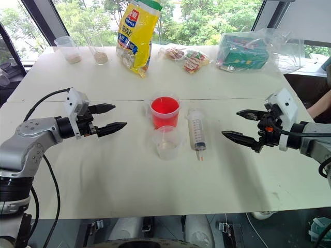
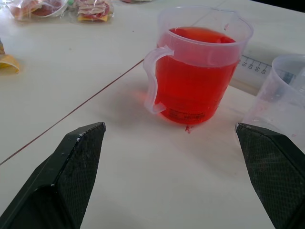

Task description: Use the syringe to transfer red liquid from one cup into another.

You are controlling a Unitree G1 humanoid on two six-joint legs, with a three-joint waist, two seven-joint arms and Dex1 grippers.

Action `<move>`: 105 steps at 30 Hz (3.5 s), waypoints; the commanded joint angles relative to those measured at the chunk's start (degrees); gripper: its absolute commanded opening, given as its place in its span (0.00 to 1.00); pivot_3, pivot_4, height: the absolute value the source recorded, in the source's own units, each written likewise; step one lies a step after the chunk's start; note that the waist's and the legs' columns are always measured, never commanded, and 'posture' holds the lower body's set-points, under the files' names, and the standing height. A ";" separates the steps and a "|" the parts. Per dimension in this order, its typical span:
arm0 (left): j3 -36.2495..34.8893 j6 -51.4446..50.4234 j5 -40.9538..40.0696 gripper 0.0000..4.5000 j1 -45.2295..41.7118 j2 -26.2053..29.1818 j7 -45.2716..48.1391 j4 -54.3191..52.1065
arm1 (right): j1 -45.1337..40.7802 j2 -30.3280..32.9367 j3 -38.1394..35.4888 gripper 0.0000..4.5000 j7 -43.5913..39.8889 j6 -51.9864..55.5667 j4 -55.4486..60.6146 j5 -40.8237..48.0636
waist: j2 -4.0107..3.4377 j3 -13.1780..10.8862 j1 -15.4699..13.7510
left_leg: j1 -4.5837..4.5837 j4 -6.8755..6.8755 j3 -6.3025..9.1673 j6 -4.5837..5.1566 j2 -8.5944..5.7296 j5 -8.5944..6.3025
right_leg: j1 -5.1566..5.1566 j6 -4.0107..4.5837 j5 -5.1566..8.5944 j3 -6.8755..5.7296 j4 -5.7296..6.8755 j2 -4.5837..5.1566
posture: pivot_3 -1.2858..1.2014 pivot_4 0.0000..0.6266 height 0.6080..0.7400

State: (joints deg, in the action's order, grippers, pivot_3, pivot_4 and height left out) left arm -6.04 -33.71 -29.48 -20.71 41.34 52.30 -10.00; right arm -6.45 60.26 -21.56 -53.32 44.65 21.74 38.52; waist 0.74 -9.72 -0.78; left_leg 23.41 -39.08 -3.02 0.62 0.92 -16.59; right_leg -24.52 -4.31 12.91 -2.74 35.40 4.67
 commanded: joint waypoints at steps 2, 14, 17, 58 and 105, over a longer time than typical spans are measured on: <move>-0.88 -0.46 -1.12 1.00 -1.07 0.43 0.10 -2.33 | -0.05 1.06 -2.24 0.99 -0.40 -0.13 1.42 0.17 | 0.00 0.00 0.02 | 0.00 0.00 0.00 0.00 0.00 0.00 | 0.00 0.00 0.00 0.00 0.00 0.00 | 0.52 0.24 1.00; -0.44 -1.66 -1.59 1.00 -0.92 0.13 -0.27 -3.61 | -2.90 0.19 -1.23 0.99 1.21 2.86 0.10 1.60 | 0.00 0.00 0.02 | 0.00 0.00 0.00 0.00 0.00 0.00 | 0.00 0.00 0.00 0.00 0.01 -0.01 | 0.52 0.24 1.00; -0.51 -1.54 -1.61 1.00 -0.87 -0.15 -0.57 -3.66 | -3.72 -0.10 -0.64 0.99 1.84 3.77 -0.37 1.83 | 0.00 0.00 0.02 | 0.00 0.00 -0.01 0.00 0.00 0.00 | 0.00 -0.01 0.00 0.00 0.01 -0.01 | 0.52 0.24 1.00; 1.18 2.48 0.60 1.00 3.10 -5.72 -7.51 -7.27 | -58.13 -30.47 42.76 0.99 34.36 47.85 -45.59 -9.15 | -0.08 -0.07 0.57 | 0.15 0.02 -0.12 0.03 -0.03 -0.01 | -0.20 -0.15 -0.17 0.03 0.13 0.04 | 0.52 0.24 1.00; 1.50 -0.06 -1.21 1.00 -22.60 -1.68 4.19 9.71 | -40.51 -48.83 8.60 0.33 20.51 -10.87 -7.98 -1.17 | -0.09 -0.23 1.74 | 0.04 0.05 -0.03 -0.04 -0.01 0.04 | -0.34 -0.27 -0.15 0.06 0.65 -0.10 | 0.52 0.24 1.00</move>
State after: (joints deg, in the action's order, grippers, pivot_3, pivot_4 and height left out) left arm -3.53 -33.51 -30.13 -41.87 38.51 55.92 0.25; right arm -46.57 11.66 -14.24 -31.35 37.69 13.04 38.47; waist 0.65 -9.95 0.97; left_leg 23.45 -39.04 -3.06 0.58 0.91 -16.55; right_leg -24.86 -4.58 12.76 -2.68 36.06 4.57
